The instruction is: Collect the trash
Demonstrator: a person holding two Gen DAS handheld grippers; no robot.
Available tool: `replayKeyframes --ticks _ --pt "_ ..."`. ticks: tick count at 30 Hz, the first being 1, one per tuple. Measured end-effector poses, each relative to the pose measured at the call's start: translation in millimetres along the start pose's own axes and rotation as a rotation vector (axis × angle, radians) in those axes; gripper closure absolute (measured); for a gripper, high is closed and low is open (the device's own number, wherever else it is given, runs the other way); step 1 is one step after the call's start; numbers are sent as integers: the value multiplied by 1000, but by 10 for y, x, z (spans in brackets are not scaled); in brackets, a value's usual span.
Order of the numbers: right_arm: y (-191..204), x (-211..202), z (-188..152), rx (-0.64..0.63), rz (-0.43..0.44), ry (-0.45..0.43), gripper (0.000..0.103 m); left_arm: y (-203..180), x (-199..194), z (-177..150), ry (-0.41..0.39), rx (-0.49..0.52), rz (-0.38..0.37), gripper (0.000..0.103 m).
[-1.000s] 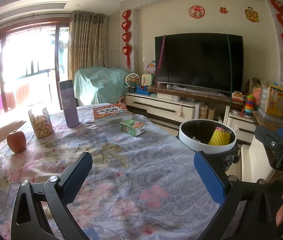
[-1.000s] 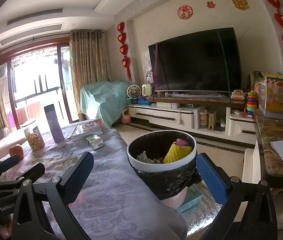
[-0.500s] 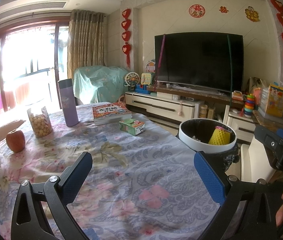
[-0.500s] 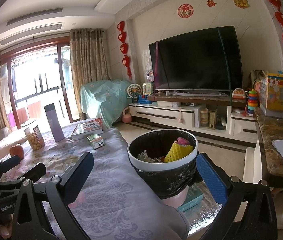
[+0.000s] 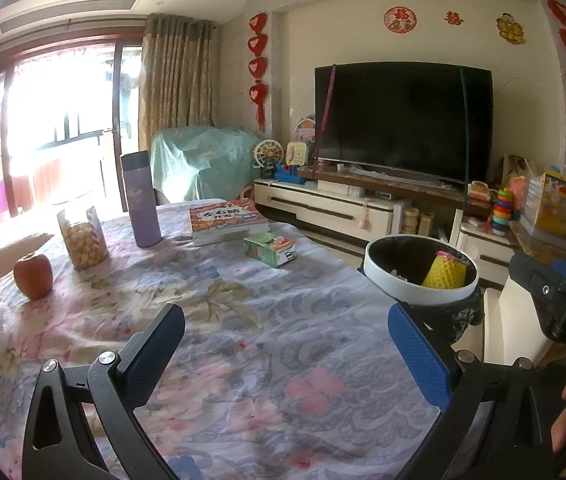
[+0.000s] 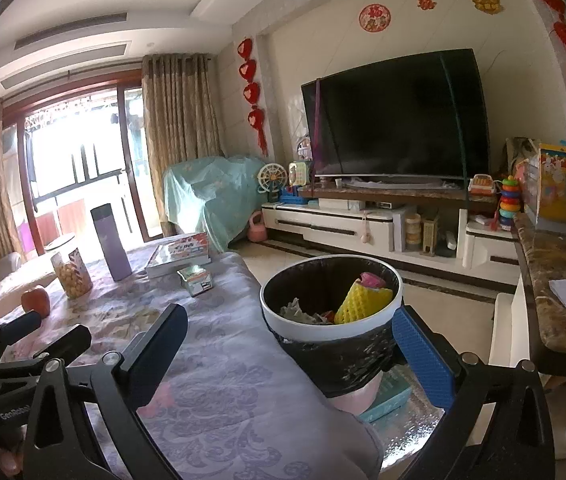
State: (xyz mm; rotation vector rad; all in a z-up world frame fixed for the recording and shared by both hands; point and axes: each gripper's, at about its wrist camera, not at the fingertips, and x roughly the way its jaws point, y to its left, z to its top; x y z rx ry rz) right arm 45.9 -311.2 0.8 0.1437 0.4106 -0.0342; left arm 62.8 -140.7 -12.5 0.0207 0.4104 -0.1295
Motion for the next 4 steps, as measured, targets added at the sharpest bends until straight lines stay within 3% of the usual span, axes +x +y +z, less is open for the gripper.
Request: replayKeyframes --ticks 4 --pt "-5 35 7 -2 8 9 0 27 16 6 5 -8 4 0"
